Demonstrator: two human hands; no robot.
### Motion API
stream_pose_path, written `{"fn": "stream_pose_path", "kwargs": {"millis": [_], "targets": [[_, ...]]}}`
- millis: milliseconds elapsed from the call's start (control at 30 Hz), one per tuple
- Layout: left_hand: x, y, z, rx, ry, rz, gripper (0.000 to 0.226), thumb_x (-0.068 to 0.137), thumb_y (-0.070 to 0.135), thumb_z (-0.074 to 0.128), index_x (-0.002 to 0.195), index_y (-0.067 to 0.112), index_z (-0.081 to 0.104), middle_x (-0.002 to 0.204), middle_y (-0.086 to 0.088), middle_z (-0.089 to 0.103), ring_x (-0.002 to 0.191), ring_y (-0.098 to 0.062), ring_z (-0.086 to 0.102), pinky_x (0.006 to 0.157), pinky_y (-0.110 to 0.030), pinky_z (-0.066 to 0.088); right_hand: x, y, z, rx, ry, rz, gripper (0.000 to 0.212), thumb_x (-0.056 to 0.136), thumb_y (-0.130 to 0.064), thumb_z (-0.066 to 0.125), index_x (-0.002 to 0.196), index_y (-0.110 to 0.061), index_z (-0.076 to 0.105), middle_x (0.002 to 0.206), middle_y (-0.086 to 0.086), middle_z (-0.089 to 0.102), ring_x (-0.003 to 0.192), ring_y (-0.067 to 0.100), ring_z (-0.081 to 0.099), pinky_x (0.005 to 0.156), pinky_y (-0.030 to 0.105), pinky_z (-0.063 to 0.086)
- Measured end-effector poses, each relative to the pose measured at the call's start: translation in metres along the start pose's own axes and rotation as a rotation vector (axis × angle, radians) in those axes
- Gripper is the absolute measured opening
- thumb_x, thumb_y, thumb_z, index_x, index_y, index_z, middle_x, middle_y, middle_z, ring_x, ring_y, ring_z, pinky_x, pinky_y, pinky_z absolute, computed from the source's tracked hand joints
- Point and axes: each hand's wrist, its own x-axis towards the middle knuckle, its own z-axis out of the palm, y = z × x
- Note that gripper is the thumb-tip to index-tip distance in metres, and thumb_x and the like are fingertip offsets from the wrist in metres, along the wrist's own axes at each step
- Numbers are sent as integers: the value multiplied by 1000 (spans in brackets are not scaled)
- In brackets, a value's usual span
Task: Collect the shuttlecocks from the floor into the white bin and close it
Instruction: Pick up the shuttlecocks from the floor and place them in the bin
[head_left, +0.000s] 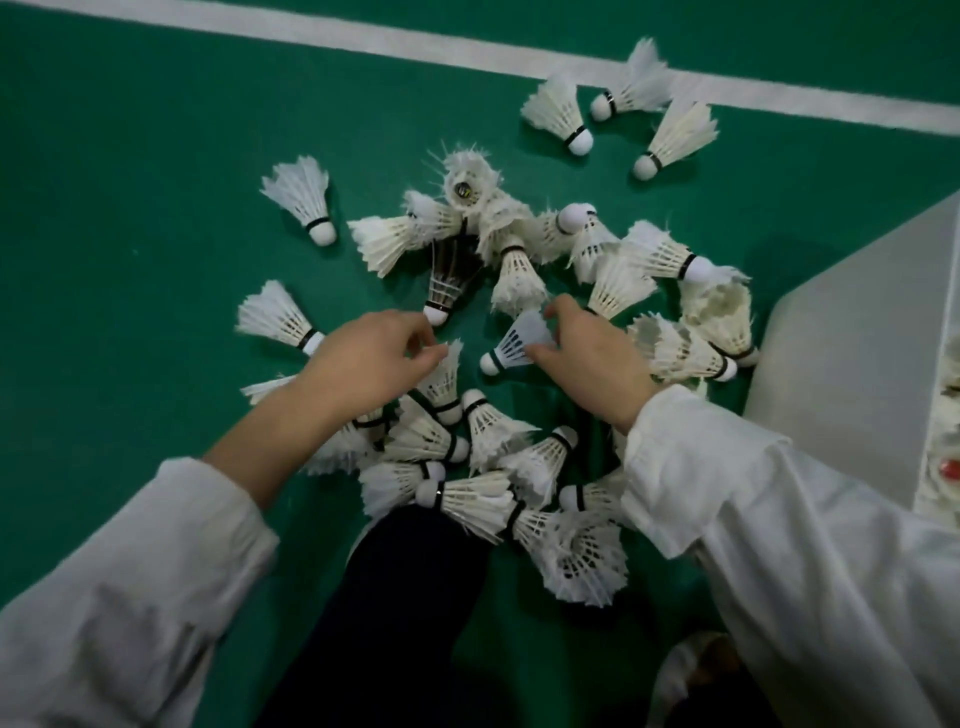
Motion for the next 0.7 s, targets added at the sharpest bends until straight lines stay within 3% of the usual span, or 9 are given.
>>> {"fn": "stream_pose_path", "kwargs": {"millis": [100,233,367,533,700], "targets": [[-5,-2,8,-85,31,25,28,89,44,48,94,19,61,92,1,64,84,-18,59,74,-37,51,1,-2,8,13,-3,56,38,89,-30,53,119,-8,45,109,18,62,102,34,58,79,39,47],[-7,0,8,-129,-5,83,34,90,46,46,96,16,61,93,0,63,85,-17,58,75,-36,48,-1,0,14,20,-77,117,30,87,-41,55,88,-11,53,87,10,61,89,32,60,65,30,39],[-13,-1,8,-118,-60,110,38,87,52,48,102,19,61,98,5,62,90,-14,56,80,-36,46,-4,-1,11,31,-77,98,30,87,-38,57,81,-9,55,81,9,62,79,30,59,63,30,39],[-19,-7,17,-62,-18,148,17,92,28,50,101,17,60,99,2,63,95,-17,56,83,-32,42,-11,-12,-3,201,-31,1,17,91,-24,54,95,-11,64,97,0,64,75,21,64,73,29,47],[-28,3,-2,-310,64,15,11,93,26,50,95,17,56,89,5,62,80,-12,60,62,-23,42,-17,-18,-9,116,54,-88,22,91,-15,54,108,-10,69,110,7,66,100,26,60,90,36,46]]}}
